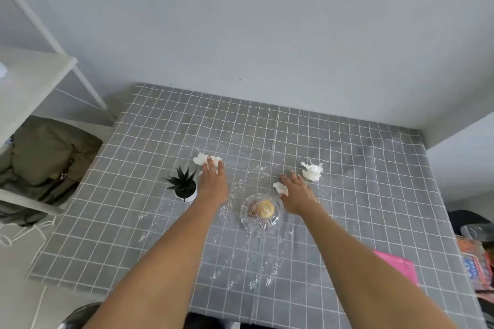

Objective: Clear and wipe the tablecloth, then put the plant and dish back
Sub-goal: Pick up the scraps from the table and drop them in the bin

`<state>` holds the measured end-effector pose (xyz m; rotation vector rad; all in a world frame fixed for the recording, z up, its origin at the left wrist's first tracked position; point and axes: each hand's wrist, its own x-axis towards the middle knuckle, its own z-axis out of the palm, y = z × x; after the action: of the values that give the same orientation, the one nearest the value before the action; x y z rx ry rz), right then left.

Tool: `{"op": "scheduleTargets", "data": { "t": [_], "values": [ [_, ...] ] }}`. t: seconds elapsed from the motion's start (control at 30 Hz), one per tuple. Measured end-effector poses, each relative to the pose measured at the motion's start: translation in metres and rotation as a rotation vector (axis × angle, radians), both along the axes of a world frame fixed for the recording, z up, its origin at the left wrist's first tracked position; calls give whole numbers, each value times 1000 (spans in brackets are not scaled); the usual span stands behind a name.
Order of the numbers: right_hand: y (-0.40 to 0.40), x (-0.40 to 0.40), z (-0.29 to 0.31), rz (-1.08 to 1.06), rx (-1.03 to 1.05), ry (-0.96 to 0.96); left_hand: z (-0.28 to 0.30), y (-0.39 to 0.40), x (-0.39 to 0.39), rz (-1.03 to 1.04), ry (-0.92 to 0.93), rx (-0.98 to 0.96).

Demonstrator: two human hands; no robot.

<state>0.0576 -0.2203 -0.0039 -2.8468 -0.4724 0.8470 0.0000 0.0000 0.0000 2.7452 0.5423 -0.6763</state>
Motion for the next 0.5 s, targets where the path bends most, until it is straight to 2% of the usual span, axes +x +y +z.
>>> {"op": "scheduleTargets", "data": {
  "t": [0.17, 0.33, 0.5],
  "values": [
    [-2, -3, -16, -14, 106, -62, -10, 3, 16, 69, -88, 45],
    [-2, -3, -27, -22, 169, -200, -20, 7, 23, 124, -28, 36],
    [-3, 4, -28, 3, 178, -258, -28, 1, 21, 145, -107, 39]
  ]
}}
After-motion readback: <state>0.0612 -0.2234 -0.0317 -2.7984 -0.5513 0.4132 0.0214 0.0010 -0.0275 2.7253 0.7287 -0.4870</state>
